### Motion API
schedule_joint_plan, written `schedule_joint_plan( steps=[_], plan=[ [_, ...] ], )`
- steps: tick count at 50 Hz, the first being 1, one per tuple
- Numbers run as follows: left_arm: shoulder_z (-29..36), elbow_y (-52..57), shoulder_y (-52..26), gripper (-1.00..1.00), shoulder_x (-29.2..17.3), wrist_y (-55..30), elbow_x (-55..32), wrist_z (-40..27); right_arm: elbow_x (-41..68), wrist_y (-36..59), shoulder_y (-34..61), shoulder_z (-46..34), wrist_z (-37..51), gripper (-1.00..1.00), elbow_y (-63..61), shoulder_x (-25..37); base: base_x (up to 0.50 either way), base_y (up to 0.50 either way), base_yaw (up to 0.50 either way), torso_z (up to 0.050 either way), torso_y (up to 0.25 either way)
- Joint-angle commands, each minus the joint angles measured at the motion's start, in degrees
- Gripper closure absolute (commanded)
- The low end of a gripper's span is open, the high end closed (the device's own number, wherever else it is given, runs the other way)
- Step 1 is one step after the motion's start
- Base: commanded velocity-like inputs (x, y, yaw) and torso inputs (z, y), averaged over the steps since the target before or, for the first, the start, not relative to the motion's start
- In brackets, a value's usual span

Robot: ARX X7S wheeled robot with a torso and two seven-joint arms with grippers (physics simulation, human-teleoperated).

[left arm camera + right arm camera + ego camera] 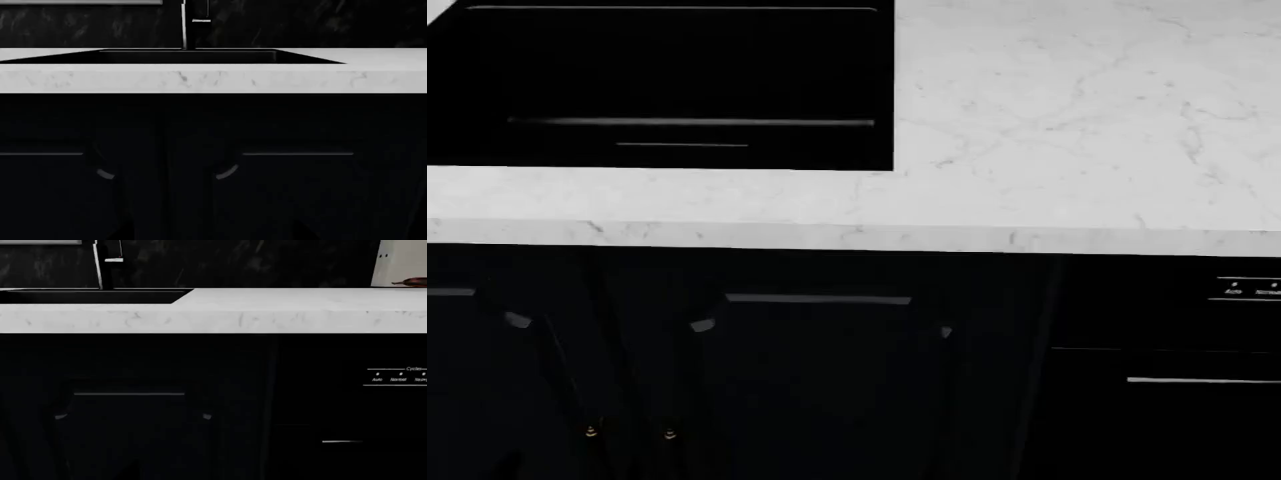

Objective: Open the dishwasher door

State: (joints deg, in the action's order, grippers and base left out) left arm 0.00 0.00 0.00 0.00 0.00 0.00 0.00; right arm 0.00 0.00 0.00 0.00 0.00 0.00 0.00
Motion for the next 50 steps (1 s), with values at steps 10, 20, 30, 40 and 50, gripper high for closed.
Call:
schedule_joint_plan(
  steps=[10, 20, 30, 40, 50],
  plan=[
    [3.29, -0.32, -0.37, -1.0, -2.44, 0.57, -2.34, -2.15, 1.51, -0.82, -0.36, -2.86, 3.41, -1.0, -0.02, 2.54, 0.0, 0.0, 0.0, 0.0, 0.0],
    [4.06, 0.89, -0.16, -1.0, -3.48, -0.09, -2.89, -4.24, 2.87, -1.47, -0.38, -4.21, 4.0, -1.0, 0.41, 3.52, 0.0, -0.23, 0.0, 0.0, 0.0],
    [4.77, 0.81, -0.32, -1.0, -4.36, 0.13, -3.6, -5.24, 3.74, -1.4, -0.61, -5.17, 4.74, -1.0, 0.0, 4.3, 0.0, -0.47, 0.0, 0.0, 0.0],
    [5.47, 1.26, -0.2, -1.0, -5.06, 0.4, -4.2, -5.97, 4.54, -1.88, -0.8, -5.78, 5.45, -1.0, 0.02, 4.95, 0.0, -0.49, 0.0, 0.0, 0.0],
    [6.1, 1.27, -0.35, -1.0, -5.77, 0.54, -4.6, -6.93, 5.24, -1.66, -0.7, -6.5, 6.17, -1.0, -0.06, 5.65, 0.0, -0.49, 0.0, 0.0, 0.0]
  ],
)
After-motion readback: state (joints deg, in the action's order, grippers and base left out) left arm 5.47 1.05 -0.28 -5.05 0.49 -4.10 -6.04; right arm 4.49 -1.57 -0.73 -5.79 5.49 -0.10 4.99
